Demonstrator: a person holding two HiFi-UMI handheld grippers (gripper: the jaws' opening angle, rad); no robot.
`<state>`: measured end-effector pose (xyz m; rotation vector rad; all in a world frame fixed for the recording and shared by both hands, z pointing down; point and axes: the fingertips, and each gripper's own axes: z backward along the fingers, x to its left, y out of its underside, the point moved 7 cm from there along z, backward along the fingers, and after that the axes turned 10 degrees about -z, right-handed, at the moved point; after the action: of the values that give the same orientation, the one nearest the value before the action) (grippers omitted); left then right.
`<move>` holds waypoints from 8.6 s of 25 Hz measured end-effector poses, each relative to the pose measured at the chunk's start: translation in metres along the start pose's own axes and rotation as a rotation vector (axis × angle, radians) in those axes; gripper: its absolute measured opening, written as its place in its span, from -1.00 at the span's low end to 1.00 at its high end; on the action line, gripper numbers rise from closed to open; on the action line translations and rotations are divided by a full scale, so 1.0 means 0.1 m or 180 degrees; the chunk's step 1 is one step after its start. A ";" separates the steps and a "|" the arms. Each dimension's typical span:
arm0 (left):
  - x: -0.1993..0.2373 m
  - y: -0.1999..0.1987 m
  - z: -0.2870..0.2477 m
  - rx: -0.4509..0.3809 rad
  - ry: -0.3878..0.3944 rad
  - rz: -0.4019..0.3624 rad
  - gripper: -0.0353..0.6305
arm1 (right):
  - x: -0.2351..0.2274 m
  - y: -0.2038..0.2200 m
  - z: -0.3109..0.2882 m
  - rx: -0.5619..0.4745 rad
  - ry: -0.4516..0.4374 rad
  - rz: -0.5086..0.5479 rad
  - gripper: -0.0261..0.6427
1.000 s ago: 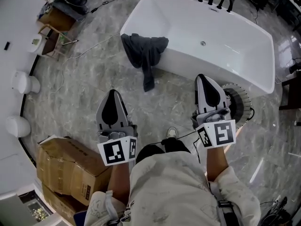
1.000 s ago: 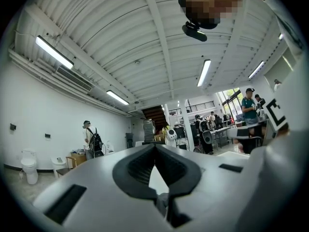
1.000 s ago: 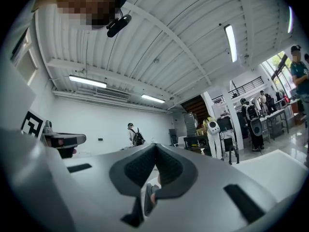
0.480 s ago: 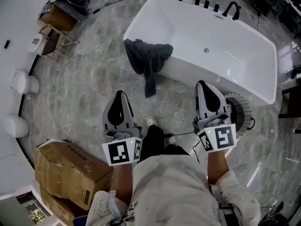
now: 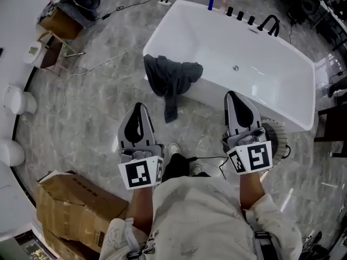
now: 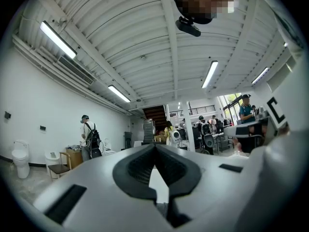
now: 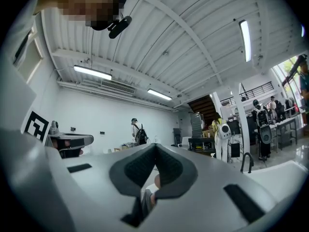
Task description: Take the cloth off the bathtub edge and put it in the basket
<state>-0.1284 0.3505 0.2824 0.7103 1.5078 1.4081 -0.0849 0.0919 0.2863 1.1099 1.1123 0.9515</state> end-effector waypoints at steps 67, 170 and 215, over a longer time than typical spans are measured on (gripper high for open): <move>-0.45 2.76 -3.96 0.1753 0.1185 -0.0467 -0.88 | -2.28 1.36 -3.16 0.0738 0.0487 -0.0656 -0.96; -0.28 2.30 -2.41 0.1764 0.1721 -0.0530 -0.71 | -0.63 0.93 -1.96 0.0519 0.0411 -0.0220 -0.96; -1.03 -0.37 -1.40 -0.0042 0.1759 0.0540 -0.71 | -0.65 -0.34 0.70 -0.0473 0.1939 0.0195 -0.96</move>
<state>-0.2053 0.1919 0.2598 0.4654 1.8864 1.8435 -0.0275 0.0099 0.2708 0.7481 1.4668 1.4518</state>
